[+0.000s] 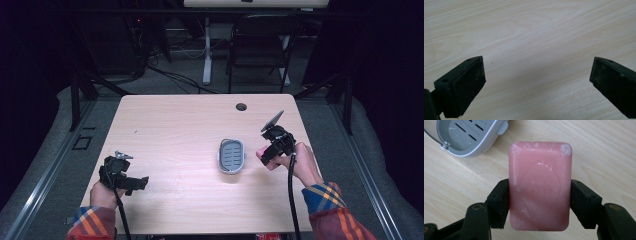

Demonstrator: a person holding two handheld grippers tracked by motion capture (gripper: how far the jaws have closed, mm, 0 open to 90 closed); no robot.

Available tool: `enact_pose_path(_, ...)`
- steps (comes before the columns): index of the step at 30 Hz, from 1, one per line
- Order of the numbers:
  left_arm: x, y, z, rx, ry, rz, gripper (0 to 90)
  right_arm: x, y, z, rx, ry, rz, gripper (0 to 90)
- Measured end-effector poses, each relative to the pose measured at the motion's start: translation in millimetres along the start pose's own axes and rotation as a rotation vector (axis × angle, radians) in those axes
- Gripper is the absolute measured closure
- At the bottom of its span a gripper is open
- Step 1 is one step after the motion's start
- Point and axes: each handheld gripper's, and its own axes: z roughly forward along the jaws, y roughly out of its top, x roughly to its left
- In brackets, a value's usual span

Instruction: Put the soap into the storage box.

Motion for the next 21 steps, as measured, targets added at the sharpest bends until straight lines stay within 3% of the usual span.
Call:
enact_pose_path(1, 0.2, 0.1, -0.1, 0.000, 0.000, 0.002, 0.2, 2.0, 1.1, -0.5, -0.023, 0.002, 0.012, 37.2)
enact_pose_path(12, -0.1, 0.4, 0.5, 0.003, -0.002, -0.002, 0.2, 8.7, 13.9, -12.5, -0.019, 0.003, -0.021, 37.2)
enact_pose_path(14, 0.0, 0.7, 0.8, 0.004, -0.003, -0.003, 0.2, 12.6, 15.4, -11.8, -0.048, 0.015, -0.001, 37.2)
enact_pose_path(15, 0.0, 0.7, 0.8, 0.004, -0.003, -0.003, 0.2, 13.0, 18.4, -14.1, -0.029, 0.008, -0.030, 37.2)
enact_pose_path(21, -0.7, 1.9, 1.7, 0.003, -0.005, 0.000, 0.2, 20.4, 26.6, -17.0, -0.034, 0.011, -0.044, 37.2)
